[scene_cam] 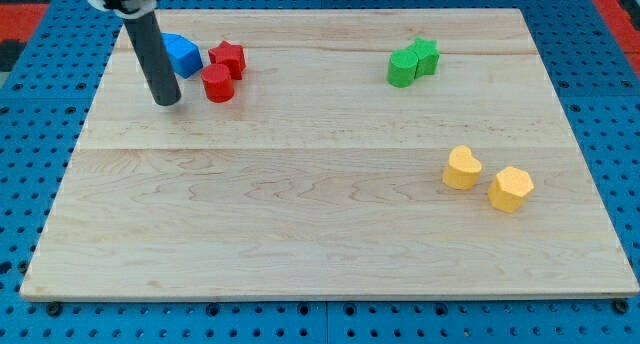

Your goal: Push the red circle towards green circle

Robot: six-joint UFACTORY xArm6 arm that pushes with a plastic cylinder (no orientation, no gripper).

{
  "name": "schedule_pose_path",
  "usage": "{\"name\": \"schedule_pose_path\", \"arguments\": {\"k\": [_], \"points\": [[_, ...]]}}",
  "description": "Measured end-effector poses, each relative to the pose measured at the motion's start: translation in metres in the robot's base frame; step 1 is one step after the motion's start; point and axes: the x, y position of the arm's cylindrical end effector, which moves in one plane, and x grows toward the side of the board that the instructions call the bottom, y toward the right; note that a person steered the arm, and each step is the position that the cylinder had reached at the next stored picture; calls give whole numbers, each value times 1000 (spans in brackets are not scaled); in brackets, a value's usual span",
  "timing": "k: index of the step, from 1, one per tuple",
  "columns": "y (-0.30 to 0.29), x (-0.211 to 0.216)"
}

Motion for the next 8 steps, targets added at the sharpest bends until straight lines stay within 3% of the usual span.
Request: {"name": "schedule_pose_path", "arguments": {"k": [2,7,8], "points": [[3,-9],[78,-8],[48,32]]}}
